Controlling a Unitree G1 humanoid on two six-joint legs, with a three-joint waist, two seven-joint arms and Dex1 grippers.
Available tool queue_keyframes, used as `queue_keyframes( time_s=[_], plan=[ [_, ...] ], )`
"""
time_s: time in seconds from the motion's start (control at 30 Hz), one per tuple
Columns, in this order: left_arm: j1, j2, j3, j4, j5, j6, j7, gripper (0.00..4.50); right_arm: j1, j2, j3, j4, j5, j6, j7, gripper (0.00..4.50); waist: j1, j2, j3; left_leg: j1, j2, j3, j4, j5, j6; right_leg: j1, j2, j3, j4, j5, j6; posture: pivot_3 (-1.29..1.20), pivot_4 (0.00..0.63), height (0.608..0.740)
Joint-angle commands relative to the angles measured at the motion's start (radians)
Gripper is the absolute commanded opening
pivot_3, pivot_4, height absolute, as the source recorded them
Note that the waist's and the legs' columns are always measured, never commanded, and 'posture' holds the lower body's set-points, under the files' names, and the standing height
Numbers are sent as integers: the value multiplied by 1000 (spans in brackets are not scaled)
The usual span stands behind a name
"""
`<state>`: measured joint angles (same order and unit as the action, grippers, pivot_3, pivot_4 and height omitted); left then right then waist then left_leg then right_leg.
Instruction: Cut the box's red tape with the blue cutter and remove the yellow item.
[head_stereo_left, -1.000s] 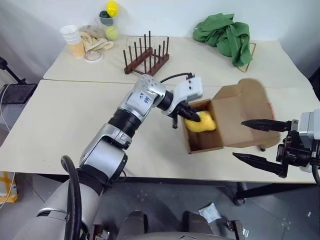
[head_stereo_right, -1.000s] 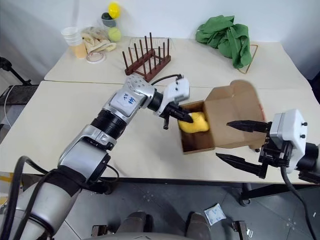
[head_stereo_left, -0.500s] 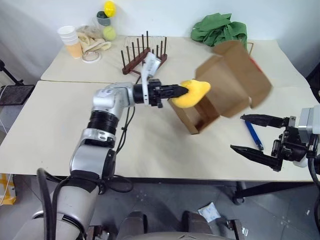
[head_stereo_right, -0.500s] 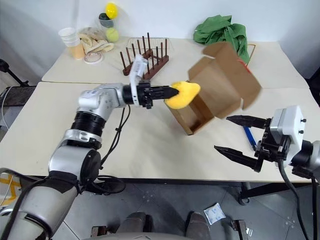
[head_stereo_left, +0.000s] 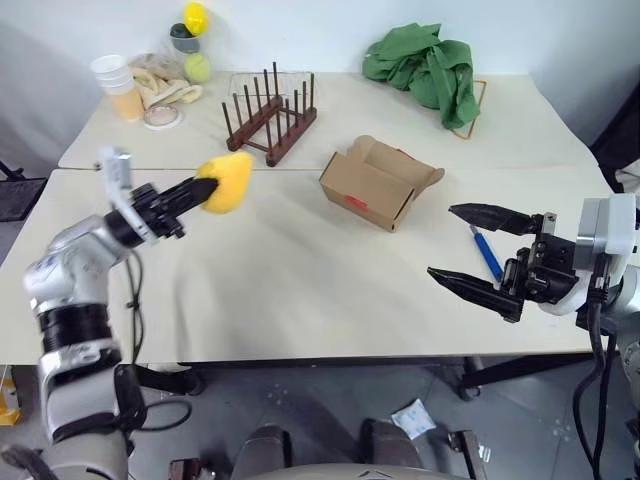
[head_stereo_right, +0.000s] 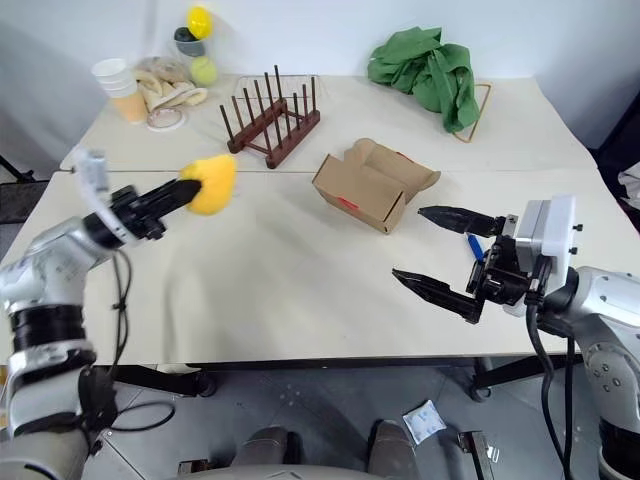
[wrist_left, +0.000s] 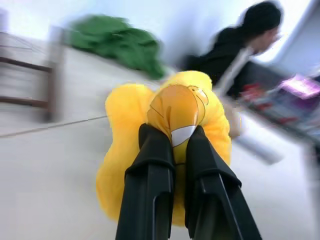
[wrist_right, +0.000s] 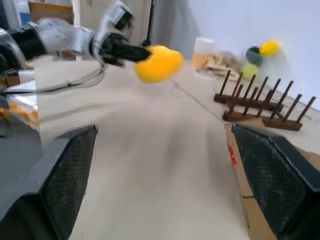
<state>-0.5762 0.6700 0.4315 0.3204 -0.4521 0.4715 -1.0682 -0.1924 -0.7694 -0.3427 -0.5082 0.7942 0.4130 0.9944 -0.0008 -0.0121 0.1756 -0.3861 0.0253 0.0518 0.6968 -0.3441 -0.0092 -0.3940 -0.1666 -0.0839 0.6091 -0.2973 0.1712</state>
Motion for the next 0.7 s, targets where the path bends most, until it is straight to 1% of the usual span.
queue_keyframes(
  time_s=[0.03,0.07,0.13,0.2,0.23,0.3,0.4,0.5,0.53,0.6,0.63,0.7],
  plan=[
    [153,69,18,-38,79,-182,0,0,3,14,54,18,-48,-72,53,4500,1,0,0,0,0,0,0,0,0,0,0,0,0,0,0,0,150,740],
    [181,75,17,-36,101,-236,29,0,5,19,75,35,-68,-94,71,4500,7,0,0,0,0,0,0,0,0,0,0,0,-1,0,0,0,150,740],
    [204,70,15,-39,109,-269,76,0,0,37,113,66,-91,-123,94,4500,24,-2,1,0,0,0,1,0,0,1,0,0,-1,0,0,0,150,740],
    [213,51,-6,-58,111,-287,103,726,-20,67,149,93,-105,-143,96,4500,33,-3,0,-1,0,0,3,0,0,2,0,0,-1,0,0,0,150,740],
    [216,40,-20,-66,111,-294,112,932,-30,77,167,106,-116,-156,103,4500,33,-3,0,-1,0,0,3,0,1,2,0,0,-1,0,0,0,150,740],
    [224,27,-45,-81,103,-263,131,1554,-44,89,186,135,-137,-184,120,4500,32,-3,0,0,0,0,3,-1,1,2,0,0,-1,0,-1,0,150,740],
    [264,48,-66,-94,131,-265,151,2469,-49,91,183,162,-143,-202,129,4500,24,-3,0,0,0,0,1,-1,1,0,0,0,0,0,-1,0,150,740],
    [295,74,-15,-149,63,-200,150,3433,-57,84,167,176,-134,-203,132,4500,10,-3,0,0,1,1,0,-1,0,-1,0,-2,1,0,-1,0,150,740],
    [305,82,1,-170,34,-167,146,3665,-60,82,162,180,-131,-201,130,4500,7,-3,0,0,2,1,0,-1,0,-1,0,-4,1,0,-1,0,150,740],
    [329,86,25,-217,-13,-127,138,4360,-64,77,154,197,-129,-204,140,4500,1,-2,1,0,2,1,0,-1,0,-1,0,-4,1,0,-1,0,150,740],
    [353,88,43,-251,-44,-107,126,4459,-67,71,150,213,-138,-213,150,4500,0,-2,1,0,2,1,0,-1,0,-1,0,-4,1,0,-1,0,150,740],
    [396,88,87,-283,-85,-79,128,4459,-84,60,141,263,-169,-247,168,4500,-1,-2,1,0,2,1,0,-1,-1,0,0,-4,1,0,-1,0,150,740]
  ],
)
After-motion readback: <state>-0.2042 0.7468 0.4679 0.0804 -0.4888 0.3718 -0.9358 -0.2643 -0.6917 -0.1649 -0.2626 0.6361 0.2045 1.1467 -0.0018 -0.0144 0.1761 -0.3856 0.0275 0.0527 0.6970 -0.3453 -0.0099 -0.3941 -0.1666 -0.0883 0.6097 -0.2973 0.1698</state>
